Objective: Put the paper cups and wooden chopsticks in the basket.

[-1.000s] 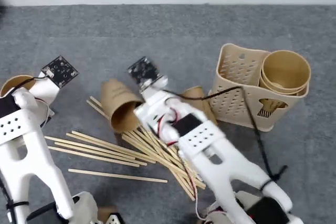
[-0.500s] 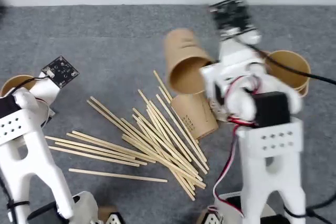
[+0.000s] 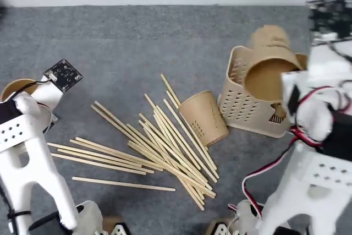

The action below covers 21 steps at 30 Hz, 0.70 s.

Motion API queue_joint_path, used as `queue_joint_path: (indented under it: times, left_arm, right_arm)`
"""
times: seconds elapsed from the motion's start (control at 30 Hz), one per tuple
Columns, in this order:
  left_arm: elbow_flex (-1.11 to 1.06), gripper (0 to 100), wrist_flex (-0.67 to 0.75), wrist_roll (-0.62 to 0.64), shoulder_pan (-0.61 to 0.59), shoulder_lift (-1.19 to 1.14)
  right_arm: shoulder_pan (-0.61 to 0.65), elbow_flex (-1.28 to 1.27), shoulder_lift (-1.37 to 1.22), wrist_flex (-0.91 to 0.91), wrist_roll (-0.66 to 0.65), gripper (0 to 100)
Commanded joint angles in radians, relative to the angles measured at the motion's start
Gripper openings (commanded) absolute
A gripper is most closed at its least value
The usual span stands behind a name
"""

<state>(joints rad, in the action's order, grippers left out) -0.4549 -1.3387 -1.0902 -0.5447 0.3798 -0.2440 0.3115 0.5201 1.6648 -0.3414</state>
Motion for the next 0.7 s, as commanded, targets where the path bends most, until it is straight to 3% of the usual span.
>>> queue_joint_path:
  times: [0.0, 0.5, 0.67]
  left_arm:
    - [0.004, 1, -0.003, 0.011, -0.003, 0.051]
    - [0.012, 1, -0.038, 0.011, 0.002, 0.051]
    - [0.012, 1, -0.037, 0.011, 0.002, 0.051]
  right_arm:
    - [-0.091, 0.078, 0.054, 0.061, -0.037, 0.8]
    - [-0.213, 0.081, -0.027, 0.122, -0.061, 1.3]
    - [-0.206, 0.087, -0.051, 0.099, -0.054, 16.0]
